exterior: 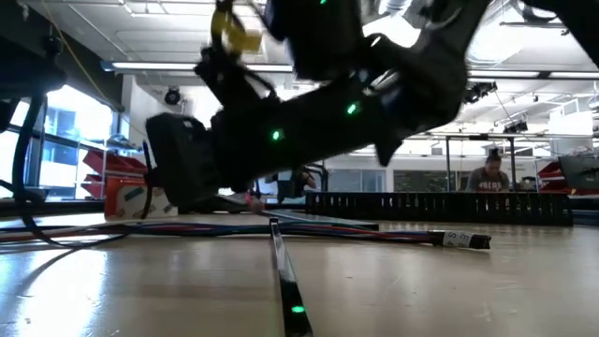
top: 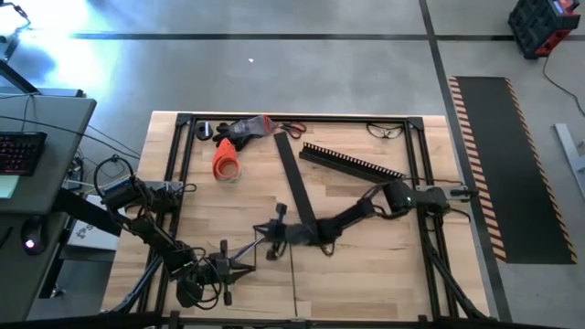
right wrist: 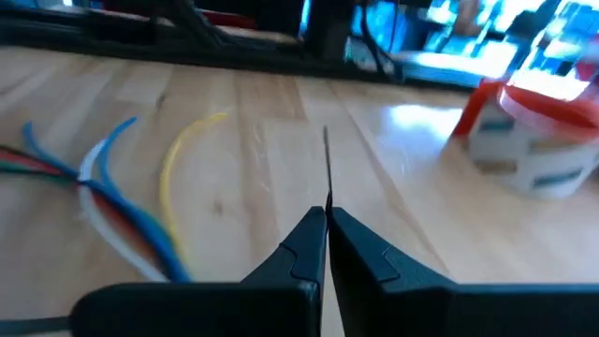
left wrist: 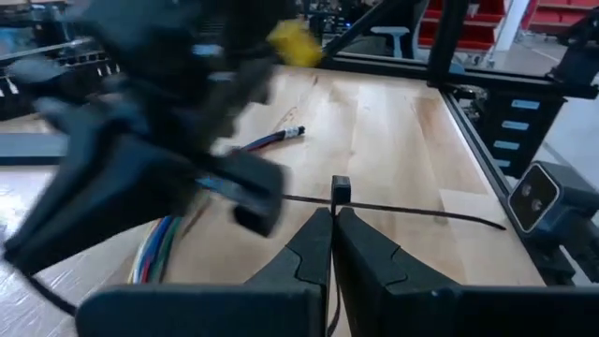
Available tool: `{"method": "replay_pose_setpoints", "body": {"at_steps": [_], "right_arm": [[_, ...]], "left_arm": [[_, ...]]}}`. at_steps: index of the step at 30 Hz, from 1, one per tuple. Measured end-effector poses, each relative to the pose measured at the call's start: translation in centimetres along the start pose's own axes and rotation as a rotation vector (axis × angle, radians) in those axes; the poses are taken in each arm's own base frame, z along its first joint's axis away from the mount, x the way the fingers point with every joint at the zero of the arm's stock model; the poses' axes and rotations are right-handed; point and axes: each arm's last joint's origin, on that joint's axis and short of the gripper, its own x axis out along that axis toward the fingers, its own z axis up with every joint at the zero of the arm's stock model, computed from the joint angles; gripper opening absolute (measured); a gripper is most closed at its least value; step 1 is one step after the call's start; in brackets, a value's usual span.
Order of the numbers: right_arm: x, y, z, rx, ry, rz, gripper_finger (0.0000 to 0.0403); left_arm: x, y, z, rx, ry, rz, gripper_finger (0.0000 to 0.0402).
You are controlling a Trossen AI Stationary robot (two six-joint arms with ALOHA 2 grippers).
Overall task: Ziptie cables
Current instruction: Wrap the black zip tie on the cables
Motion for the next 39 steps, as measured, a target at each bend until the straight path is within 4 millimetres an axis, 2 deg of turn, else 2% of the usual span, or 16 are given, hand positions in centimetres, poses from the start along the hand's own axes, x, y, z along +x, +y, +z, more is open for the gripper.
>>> {"method": "replay_pose_setpoints", "body": {"at_steps": [7,12,17,23,32,39], "right_arm": [[-2.4,4.0,0.5,-0.294,-0.018,-0.101,0.0],[-3.4,5.5,0.6,-0.412,-0.018,-0.142,0.0],[-3.1,5.9,1.8,-0.41,-0.035,-0.139,0.0],[-2.3,6.3,3.5,-0.506,0.004,-0.129,0.0],[-2.1,6.4,3.7,-0.525,0.024,-0.111,0.0],[-2.3,6.7,4.1,-0.534,-0.008,-0.118,0.0]], "left_arm": [[0.3,0.2,0.1,-0.029,0.0,0.01,0.0],[0.4,0.2,0.1,-0.035,0.003,0.008,0.0],[0.4,0.2,0.1,-0.036,0.002,0.009,0.0],[0.2,0.2,0.1,-0.033,-0.024,0.042,0.0],[-1.3,-0.1,0.0,-0.022,-0.104,0.117,0.0],[-1.5,0.4,-0.8,-0.085,-0.09,0.13,0.0]]}}
